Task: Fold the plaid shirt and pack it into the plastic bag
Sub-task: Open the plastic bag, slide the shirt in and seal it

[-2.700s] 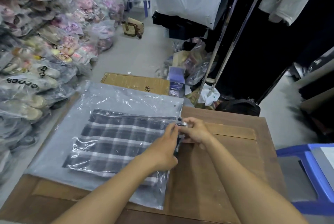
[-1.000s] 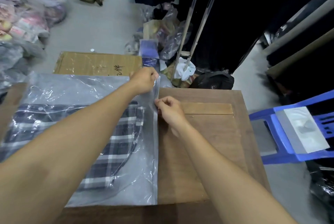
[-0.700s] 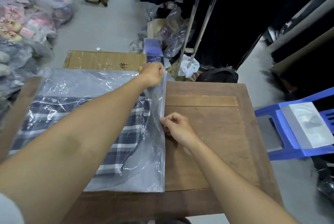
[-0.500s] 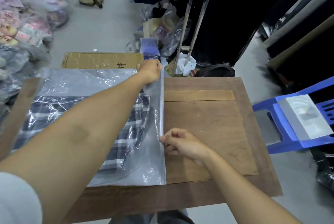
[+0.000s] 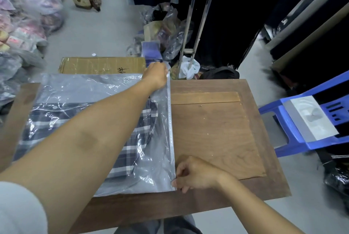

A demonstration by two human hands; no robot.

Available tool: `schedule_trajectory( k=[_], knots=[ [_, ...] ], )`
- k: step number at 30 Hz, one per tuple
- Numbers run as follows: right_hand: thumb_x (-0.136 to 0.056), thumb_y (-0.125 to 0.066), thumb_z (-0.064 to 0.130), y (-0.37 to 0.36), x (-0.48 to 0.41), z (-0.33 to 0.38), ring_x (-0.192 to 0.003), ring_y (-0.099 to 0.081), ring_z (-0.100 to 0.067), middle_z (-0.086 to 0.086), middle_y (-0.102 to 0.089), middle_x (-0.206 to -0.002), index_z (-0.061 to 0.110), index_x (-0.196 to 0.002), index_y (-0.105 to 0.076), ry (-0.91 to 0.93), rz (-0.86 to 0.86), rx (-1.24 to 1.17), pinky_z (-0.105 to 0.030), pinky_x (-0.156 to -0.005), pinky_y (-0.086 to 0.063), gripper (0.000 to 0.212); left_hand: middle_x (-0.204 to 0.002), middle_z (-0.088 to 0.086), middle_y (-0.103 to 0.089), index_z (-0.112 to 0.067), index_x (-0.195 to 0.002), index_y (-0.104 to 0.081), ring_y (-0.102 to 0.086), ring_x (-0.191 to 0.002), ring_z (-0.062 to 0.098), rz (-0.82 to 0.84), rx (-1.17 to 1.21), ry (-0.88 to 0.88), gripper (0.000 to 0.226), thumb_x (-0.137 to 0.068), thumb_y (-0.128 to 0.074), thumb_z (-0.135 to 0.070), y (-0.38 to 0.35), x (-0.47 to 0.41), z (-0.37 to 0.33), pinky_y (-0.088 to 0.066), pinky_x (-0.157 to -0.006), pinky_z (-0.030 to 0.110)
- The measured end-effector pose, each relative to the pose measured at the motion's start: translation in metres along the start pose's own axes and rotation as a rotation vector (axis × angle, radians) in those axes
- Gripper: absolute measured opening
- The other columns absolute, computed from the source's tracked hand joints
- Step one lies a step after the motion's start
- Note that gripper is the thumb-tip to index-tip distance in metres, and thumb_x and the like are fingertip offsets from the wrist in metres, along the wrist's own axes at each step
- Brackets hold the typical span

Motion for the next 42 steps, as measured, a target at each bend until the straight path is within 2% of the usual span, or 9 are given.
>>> schedule_trajectory(
  k=[3,7,10,12,18,25,29,32,42],
  knots=[
    [-0.090,-0.065,0.048,0.043,0.002,0.016,-0.072,-0.066,-0.014,0.010,-0.066,-0.069,0.022,-0.080,-0.065,-0.041,-0.240,0.196,-0.029,-0.068,-0.050,0.028,-0.143,0.015,-0.045,-0.013,-0.141,-0.045,-0.035,-0.135,0.034,0.065,-0.060,-0.063,0.045,-0.099,-0.050,-0.028,0.012,0.015,0.005,-0.031,-0.112,0.047],
    [-0.095,-0.057,0.046,0.082,-0.001,0.077,-0.095,-0.056,-0.015,0.008,-0.062,-0.099,0.027,-0.097,-0.058,0.155,-0.624,0.195,-0.030,-0.072,-0.042,0.020,-0.152,0.015,-0.028,-0.014,-0.148,-0.033,-0.025,-0.139,0.035,0.040,-0.125,0.003,0.062,-0.093,-0.056,-0.033,0.046,0.051,0.055,-0.023,-0.116,0.047],
    [-0.096,-0.054,0.047,0.057,-0.019,0.132,-0.119,-0.043,-0.020,0.000,-0.049,-0.128,0.023,-0.122,-0.054,0.350,-0.650,0.328,-0.037,-0.098,-0.041,0.035,-0.147,0.016,-0.029,-0.013,-0.146,-0.032,-0.026,-0.137,0.035,-0.002,-0.185,0.145,0.066,-0.092,-0.056,-0.042,0.073,0.090,0.111,-0.025,-0.113,0.048],
    [-0.097,-0.047,0.055,0.033,-0.036,0.153,-0.137,-0.029,-0.026,-0.006,-0.036,-0.148,0.024,-0.138,-0.045,0.325,-0.632,0.514,-0.046,-0.113,-0.030,0.052,-0.142,0.016,-0.035,-0.012,-0.142,-0.036,-0.030,-0.133,0.036,-0.081,-0.255,0.279,0.066,-0.092,-0.052,-0.051,0.092,0.118,0.152,-0.025,-0.111,0.048],
    [-0.093,-0.019,0.074,-0.004,-0.070,0.157,-0.152,0.011,-0.038,-0.009,0.005,-0.168,0.022,-0.158,-0.010,0.158,-0.511,0.678,-0.064,-0.119,0.001,0.084,-0.135,0.020,-0.045,-0.007,-0.122,-0.049,-0.037,-0.127,0.037,-0.309,-0.182,0.654,0.069,-0.090,-0.038,-0.068,0.117,0.206,0.231,-0.025,-0.109,0.052],
    [-0.090,-0.008,0.079,0.047,-0.072,0.102,-0.148,0.029,-0.028,0.000,0.022,-0.165,0.026,-0.159,0.007,0.128,-0.566,0.701,-0.055,-0.121,0.010,0.088,-0.150,0.003,-0.027,-0.031,-0.149,-0.028,-0.022,-0.142,0.028,-0.119,0.080,0.327,0.088,-0.078,-0.040,-0.081,0.053,0.199,0.189,-0.023,-0.118,0.048],
    [-0.088,-0.009,0.082,0.106,-0.064,0.062,-0.147,0.032,-0.020,0.006,0.019,-0.166,0.032,-0.159,0.002,0.142,-0.652,0.678,-0.049,-0.122,0.012,0.087,-0.166,0.003,0.006,-0.045,-0.153,-0.012,0.012,-0.152,0.028,0.085,0.025,0.212,0.102,-0.067,-0.040,-0.092,0.012,0.169,0.136,-0.004,-0.123,0.051],
    [-0.088,-0.013,0.083,0.145,-0.063,0.039,-0.147,0.032,-0.017,0.008,0.018,-0.166,0.034,-0.158,0.000,0.146,-0.675,0.676,-0.047,-0.122,0.013,0.087,-0.162,0.008,0.026,-0.041,-0.155,0.006,0.031,-0.146,0.028,0.188,-0.098,0.159,0.118,-0.061,-0.039,-0.096,-0.011,0.146,0.101,0.010,-0.121,0.050],
    [-0.087,-0.016,0.082,0.191,-0.076,0.028,-0.147,0.032,-0.013,0.013,0.021,-0.164,0.036,-0.158,0.000,0.177,-0.669,0.650,-0.045,-0.122,0.013,0.086,-0.157,0.017,0.032,-0.034,-0.152,0.021,0.034,-0.143,0.036,0.189,-0.236,0.143,0.123,-0.061,-0.030,-0.098,-0.023,0.114,0.077,0.012,-0.120,0.054]
  ],
)
Point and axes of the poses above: each hand's wrist, its own x-axis away from the middle knuckle, its own y-axis out of the back of the hand, z = x × y, the point moved 10 cm from there along -x, towards the middle knuckle
